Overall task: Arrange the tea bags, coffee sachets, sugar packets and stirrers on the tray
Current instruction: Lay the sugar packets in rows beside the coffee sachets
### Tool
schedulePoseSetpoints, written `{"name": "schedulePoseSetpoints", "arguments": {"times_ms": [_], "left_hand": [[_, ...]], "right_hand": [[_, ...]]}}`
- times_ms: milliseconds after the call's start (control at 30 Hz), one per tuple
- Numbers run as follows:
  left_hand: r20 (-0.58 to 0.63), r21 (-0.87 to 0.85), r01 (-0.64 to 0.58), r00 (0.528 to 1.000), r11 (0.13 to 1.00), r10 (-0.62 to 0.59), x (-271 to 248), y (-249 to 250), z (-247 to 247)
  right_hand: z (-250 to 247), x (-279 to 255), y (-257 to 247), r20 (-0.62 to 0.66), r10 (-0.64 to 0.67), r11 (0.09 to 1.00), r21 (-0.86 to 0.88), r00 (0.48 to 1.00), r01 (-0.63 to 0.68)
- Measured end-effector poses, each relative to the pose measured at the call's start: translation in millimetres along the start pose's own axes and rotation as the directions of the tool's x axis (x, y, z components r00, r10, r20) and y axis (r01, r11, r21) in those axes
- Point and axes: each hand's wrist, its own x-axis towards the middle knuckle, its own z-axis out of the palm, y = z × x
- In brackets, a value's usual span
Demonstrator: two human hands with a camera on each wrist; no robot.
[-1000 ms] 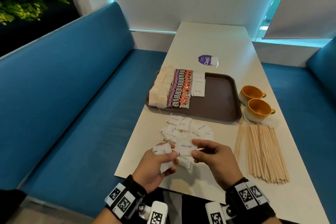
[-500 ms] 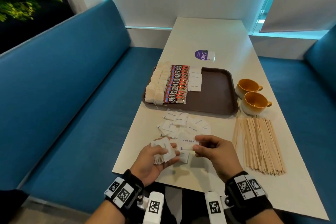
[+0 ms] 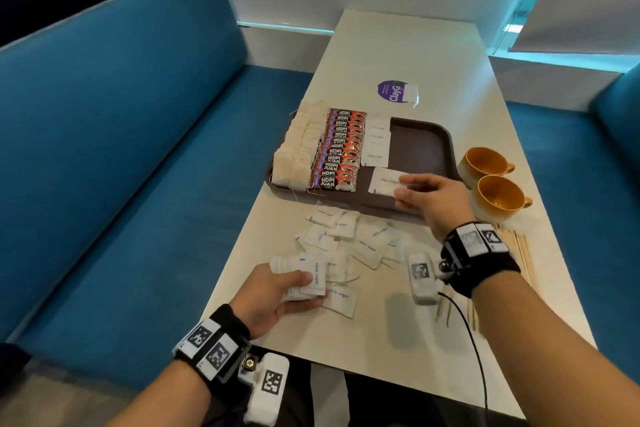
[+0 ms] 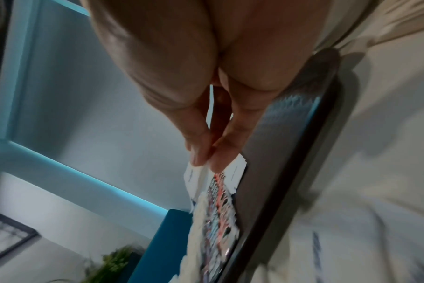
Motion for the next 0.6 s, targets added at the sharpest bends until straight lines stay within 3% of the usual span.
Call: {"name": "schedulePoseSetpoints", "arguments": {"times_ms": [333, 600], "left_hand": [[0.02, -0.059, -0.008, 1.0, 0.998, 0.009, 9, -8, -6], [0.04, -0.054, -0.019, 0.999, 0.998, 0.021, 12, -10, -10]], "right_hand": [[20, 107, 1, -0.009, 0.065, 0.974, -0.217, 0.998, -0.065], [34, 136, 1, -0.001, 0.159, 0.906, -0.398, 0.987, -0.146]]}}
